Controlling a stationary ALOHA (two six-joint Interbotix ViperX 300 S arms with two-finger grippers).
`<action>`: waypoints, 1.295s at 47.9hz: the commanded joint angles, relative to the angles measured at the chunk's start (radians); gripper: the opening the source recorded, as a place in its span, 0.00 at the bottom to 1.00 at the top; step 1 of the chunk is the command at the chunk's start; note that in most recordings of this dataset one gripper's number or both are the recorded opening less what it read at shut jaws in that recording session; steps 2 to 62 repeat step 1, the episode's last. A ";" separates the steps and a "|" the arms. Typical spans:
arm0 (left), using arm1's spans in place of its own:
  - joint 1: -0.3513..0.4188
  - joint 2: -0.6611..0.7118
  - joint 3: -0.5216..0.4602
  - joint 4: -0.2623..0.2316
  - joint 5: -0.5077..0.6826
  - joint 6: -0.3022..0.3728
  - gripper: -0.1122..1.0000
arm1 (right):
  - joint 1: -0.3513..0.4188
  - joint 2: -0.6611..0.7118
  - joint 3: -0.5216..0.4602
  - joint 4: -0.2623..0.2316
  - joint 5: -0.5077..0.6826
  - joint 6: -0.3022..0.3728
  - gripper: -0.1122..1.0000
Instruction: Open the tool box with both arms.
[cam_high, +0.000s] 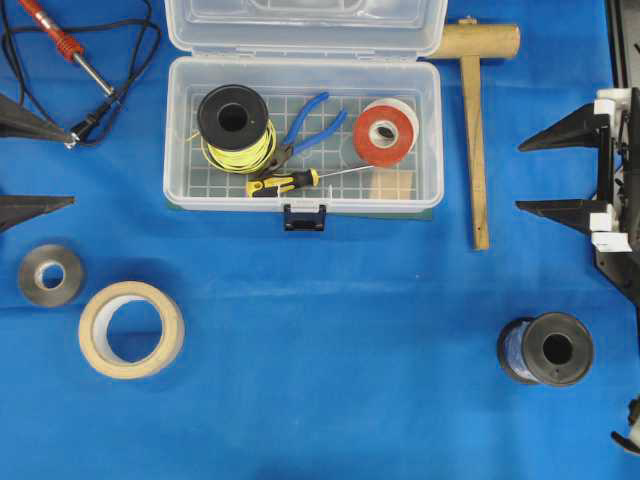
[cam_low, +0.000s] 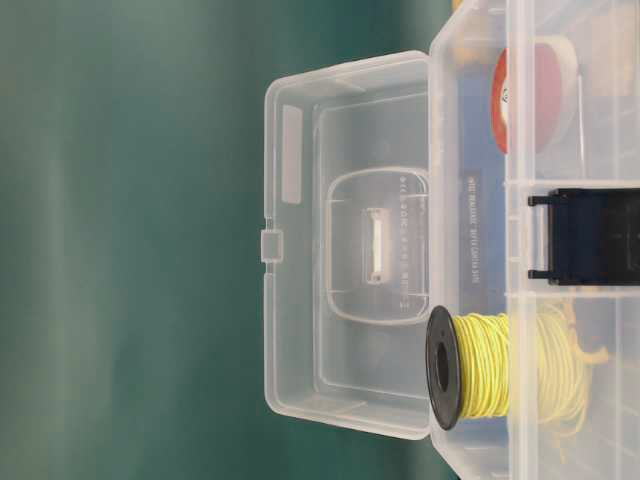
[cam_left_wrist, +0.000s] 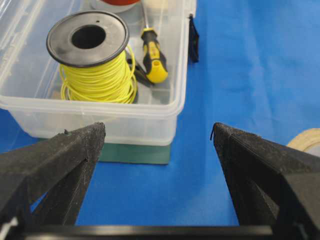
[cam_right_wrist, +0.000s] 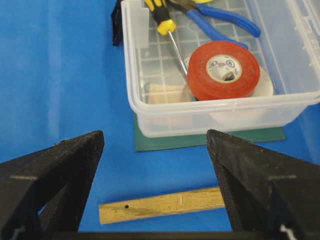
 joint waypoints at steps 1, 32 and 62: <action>-0.002 0.008 -0.009 -0.002 -0.008 0.000 0.90 | 0.000 0.009 -0.015 -0.003 -0.011 0.003 0.84; -0.002 0.008 -0.009 -0.002 -0.008 0.000 0.90 | 0.000 0.009 -0.015 -0.003 -0.011 0.003 0.84; -0.002 0.008 -0.009 -0.002 -0.008 0.000 0.90 | 0.000 0.009 -0.015 -0.003 -0.011 0.003 0.84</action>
